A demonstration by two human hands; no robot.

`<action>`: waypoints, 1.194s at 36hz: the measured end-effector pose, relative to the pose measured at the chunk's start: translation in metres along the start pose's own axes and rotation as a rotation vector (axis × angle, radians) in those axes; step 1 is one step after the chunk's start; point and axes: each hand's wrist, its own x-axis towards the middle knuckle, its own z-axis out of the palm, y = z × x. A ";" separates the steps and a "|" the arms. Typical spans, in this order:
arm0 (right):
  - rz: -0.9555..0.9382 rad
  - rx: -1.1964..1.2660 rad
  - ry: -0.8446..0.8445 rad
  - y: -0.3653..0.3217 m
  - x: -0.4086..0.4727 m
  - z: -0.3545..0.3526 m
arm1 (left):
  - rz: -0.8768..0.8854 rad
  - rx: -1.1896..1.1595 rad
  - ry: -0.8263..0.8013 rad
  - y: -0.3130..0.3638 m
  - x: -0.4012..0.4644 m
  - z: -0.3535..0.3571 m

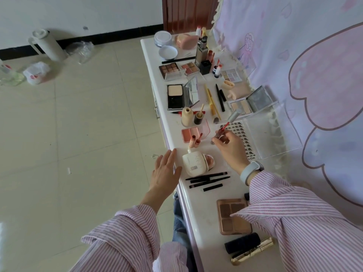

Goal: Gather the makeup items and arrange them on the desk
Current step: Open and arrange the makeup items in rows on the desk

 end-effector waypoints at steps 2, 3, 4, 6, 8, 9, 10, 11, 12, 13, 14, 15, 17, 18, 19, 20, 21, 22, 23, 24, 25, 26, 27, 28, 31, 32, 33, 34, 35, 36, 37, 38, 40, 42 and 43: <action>0.006 0.000 0.000 0.000 0.000 0.000 | 0.002 -0.006 0.004 0.000 0.000 0.000; 0.013 -0.001 -0.003 0.000 0.000 -0.001 | 0.004 -0.010 0.007 0.001 0.000 0.000; 0.022 0.000 -0.007 0.000 -0.001 -0.002 | 0.005 -0.013 0.008 0.001 0.000 0.000; 0.038 0.006 -0.018 0.000 -0.005 -0.006 | 0.008 -0.018 0.013 0.001 -0.001 -0.001; 0.026 -0.001 -0.016 -0.001 -0.014 -0.014 | 0.009 -0.030 0.025 0.001 -0.001 0.000; 0.012 -0.006 0.000 0.000 -0.020 -0.019 | 0.007 -0.039 0.033 0.001 -0.002 0.000; 0.002 -0.005 0.021 0.001 -0.027 -0.024 | 0.003 -0.050 0.041 0.001 -0.003 0.000; -0.001 0.003 0.039 0.002 -0.035 -0.030 | -0.001 -0.063 0.051 0.001 -0.006 0.000; -0.005 0.011 0.053 0.006 -0.045 -0.036 | -0.005 -0.078 0.064 0.001 -0.009 0.000; -0.021 0.003 0.067 0.012 -0.056 -0.042 | -0.008 -0.095 0.080 0.001 -0.013 0.001; -0.063 -0.047 0.077 0.017 -0.069 -0.048 | -0.009 -0.112 0.096 0.000 -0.018 0.003; -0.131 -0.149 0.065 0.024 -0.082 -0.053 | -0.008 -0.128 0.112 0.000 -0.024 0.005; -0.269 -0.395 -0.091 0.035 -0.109 -0.058 | -0.006 -0.158 0.138 0.000 -0.038 0.011; -0.294 -0.501 -0.223 0.039 -0.123 -0.058 | -0.006 -0.169 0.145 0.000 -0.045 0.014; -0.297 -0.602 -0.357 0.042 -0.136 -0.057 | -0.006 -0.175 0.151 0.002 -0.053 0.017; -0.317 -0.704 -0.446 0.048 -0.148 -0.055 | -0.002 -0.180 0.156 0.003 -0.060 0.021; -0.351 -0.802 -0.501 0.052 -0.156 -0.052 | 0.002 -0.189 0.164 0.004 -0.066 0.024; -0.372 -0.876 -0.536 0.055 -0.162 -0.049 | 0.003 -0.202 0.171 0.006 -0.072 0.027; -0.374 -0.928 -0.551 0.059 -0.165 -0.047 | 0.001 -0.220 0.175 0.007 -0.078 0.029; -0.349 -0.942 -0.580 0.060 -0.166 -0.046 | 0.000 -0.241 0.176 0.008 -0.084 0.032; -0.328 -0.945 -0.593 0.062 -0.165 -0.045 | -0.002 -0.260 0.174 0.009 -0.089 0.034; -0.321 -0.953 -0.601 0.063 -0.164 -0.044 | -0.005 -0.275 0.174 0.009 -0.094 0.036; -0.343 -0.964 -0.596 0.063 -0.163 -0.043 | -0.008 -0.286 0.175 0.010 -0.098 0.037; -0.373 -0.987 -0.604 0.061 -0.162 -0.043 | -0.010 -0.296 0.180 0.011 -0.102 0.038; -0.413 -1.007 -0.600 0.056 -0.157 -0.042 | -0.008 -0.339 0.188 0.014 -0.111 0.037; -0.433 -1.011 -0.592 0.056 -0.156 -0.042 | -0.015 -0.362 0.178 0.017 -0.114 0.036; -0.453 -1.012 -0.577 0.054 -0.155 -0.041 | -0.028 -0.384 0.165 0.020 -0.116 0.034; -0.457 -1.001 -0.566 0.052 -0.154 -0.042 | -0.043 -0.410 0.150 0.023 -0.118 0.033; -0.462 -0.980 -0.543 0.051 -0.154 -0.042 | -0.057 -0.442 0.133 0.026 -0.119 0.032; -0.463 -0.942 -0.508 0.048 -0.154 -0.044 | -0.065 -0.489 0.116 0.028 -0.120 0.031; -0.444 -0.881 -0.481 0.043 -0.156 -0.046 | -0.084 -0.559 0.086 0.031 -0.122 0.029; -0.414 -0.792 -0.455 0.037 -0.157 -0.048 | -0.112 -0.670 0.025 0.034 -0.124 0.026; -0.356 -0.565 -0.392 0.022 -0.162 -0.052 | -0.202 -1.054 -0.187 0.041 -0.128 0.016; -0.326 -0.325 -0.334 0.003 -0.168 -0.053 | -0.252 -1.434 -0.437 0.047 -0.129 0.010; -0.326 -0.239 -0.325 -0.008 -0.171 -0.053 | -0.219 -1.521 -0.533 0.050 -0.128 0.006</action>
